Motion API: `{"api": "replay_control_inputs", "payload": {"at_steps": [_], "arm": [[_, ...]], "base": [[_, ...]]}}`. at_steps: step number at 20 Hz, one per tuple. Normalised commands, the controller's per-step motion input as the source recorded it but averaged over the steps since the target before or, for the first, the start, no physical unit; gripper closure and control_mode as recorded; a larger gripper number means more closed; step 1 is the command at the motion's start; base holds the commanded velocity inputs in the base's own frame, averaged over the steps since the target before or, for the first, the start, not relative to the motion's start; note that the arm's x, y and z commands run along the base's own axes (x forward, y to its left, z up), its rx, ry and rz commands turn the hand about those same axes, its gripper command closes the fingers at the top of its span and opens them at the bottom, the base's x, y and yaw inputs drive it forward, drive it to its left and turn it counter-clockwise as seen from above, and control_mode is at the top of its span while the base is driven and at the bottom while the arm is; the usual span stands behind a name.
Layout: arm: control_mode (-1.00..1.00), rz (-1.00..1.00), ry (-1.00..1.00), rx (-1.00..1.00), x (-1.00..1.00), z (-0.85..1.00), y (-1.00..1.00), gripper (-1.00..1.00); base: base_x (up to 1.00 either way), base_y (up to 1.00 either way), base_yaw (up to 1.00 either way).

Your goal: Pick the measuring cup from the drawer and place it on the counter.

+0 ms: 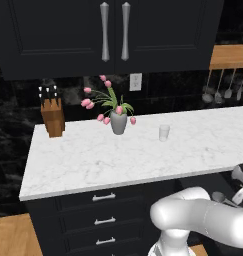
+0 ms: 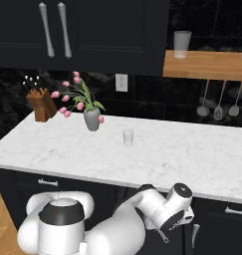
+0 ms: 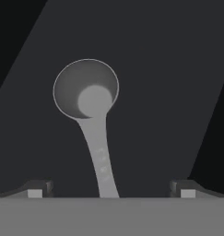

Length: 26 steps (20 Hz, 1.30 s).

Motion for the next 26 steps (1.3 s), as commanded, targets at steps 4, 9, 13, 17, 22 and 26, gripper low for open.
{"api": "replay_control_inputs", "payload": {"at_steps": [4,9,13,17,22,26], "arm": [[-1.00,0.03,0.08,0.00,0.01,-0.29,0.02,-1.00],[-1.00,0.02,0.00,0.00,0.00,-0.31,0.11,-1.00],[-1.00,0.03,0.00,0.00,0.00,-0.18,0.03,-1.00],[-1.00,0.02,0.03,0.00,0.04,-0.21,0.10,-1.00],[-1.00,0.04,0.07,0.00,0.02,-0.18,0.02,-1.00],[-1.00,0.05,0.03,0.00,-0.03,-0.14,0.06,-1.00]], "base": [[0.00,0.00,0.00],[0.00,0.00,0.00],[0.00,0.00,0.00],[0.00,0.00,0.00],[0.00,0.00,0.00],[0.00,0.00,0.00]]}}
